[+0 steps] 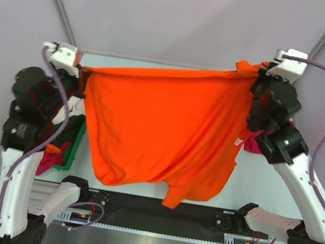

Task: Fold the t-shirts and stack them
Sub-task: Flatten out the tshirt

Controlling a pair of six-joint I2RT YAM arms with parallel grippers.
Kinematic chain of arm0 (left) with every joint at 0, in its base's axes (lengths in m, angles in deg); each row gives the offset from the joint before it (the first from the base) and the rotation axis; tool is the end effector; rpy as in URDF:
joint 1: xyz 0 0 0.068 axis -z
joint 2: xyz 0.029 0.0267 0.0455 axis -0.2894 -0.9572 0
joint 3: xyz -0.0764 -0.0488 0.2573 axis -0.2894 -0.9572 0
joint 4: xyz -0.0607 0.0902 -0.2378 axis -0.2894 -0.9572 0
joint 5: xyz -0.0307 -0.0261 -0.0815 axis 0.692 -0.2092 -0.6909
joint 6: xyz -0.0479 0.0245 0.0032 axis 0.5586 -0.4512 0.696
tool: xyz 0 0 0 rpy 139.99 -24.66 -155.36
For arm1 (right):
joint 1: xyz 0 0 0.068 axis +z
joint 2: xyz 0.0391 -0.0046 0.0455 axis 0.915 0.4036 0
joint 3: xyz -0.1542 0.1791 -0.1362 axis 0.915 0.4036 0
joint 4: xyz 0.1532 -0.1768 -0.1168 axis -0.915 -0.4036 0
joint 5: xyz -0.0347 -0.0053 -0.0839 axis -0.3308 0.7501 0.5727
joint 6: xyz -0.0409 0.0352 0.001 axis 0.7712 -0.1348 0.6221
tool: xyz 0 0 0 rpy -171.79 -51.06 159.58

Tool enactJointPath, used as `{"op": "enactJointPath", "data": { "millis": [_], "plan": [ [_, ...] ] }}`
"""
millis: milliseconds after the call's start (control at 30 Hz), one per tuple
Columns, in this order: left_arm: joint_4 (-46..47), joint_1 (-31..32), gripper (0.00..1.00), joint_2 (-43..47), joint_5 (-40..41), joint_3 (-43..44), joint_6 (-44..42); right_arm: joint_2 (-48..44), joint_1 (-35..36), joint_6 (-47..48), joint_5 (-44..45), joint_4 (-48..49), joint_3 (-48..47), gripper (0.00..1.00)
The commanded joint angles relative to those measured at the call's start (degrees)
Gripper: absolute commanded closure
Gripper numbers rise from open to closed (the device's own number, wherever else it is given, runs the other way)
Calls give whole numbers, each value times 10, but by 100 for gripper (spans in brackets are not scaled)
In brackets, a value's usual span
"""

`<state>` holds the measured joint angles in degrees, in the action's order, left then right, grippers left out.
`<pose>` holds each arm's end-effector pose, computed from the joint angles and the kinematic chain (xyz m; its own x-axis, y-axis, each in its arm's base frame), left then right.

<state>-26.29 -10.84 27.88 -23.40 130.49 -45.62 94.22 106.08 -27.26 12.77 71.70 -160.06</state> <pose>0.1215 -0.0175 0.5003 0.0007 0.1203 -0.9927 0.2386 0.9640 0.1170 0.1656 0.1011 0.5260 0.1304 -0.0145 -0.9914 0.2429 0.9699 0.0177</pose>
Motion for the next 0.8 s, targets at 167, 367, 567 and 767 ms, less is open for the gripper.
{"op": "enactJointPath", "data": {
  "millis": [167, 367, 567, 767],
  "plan": [
    [112, -5, 100, -127, 44, -195, -15, 161, -166, -158, -146, -5, 62, 100],
    [178, -5, 100, -302, 66, -166, -16, 309, -182, -173, -168, 20, 21, 100],
    [192, -6, 100, -439, 93, -96, -34, 409, -189, -173, -178, 25, -23, 100],
    [192, -5, 100, -553, 117, 0, -34, 485, -206, -170, -190, 20, -94, 100]
  ]
}}
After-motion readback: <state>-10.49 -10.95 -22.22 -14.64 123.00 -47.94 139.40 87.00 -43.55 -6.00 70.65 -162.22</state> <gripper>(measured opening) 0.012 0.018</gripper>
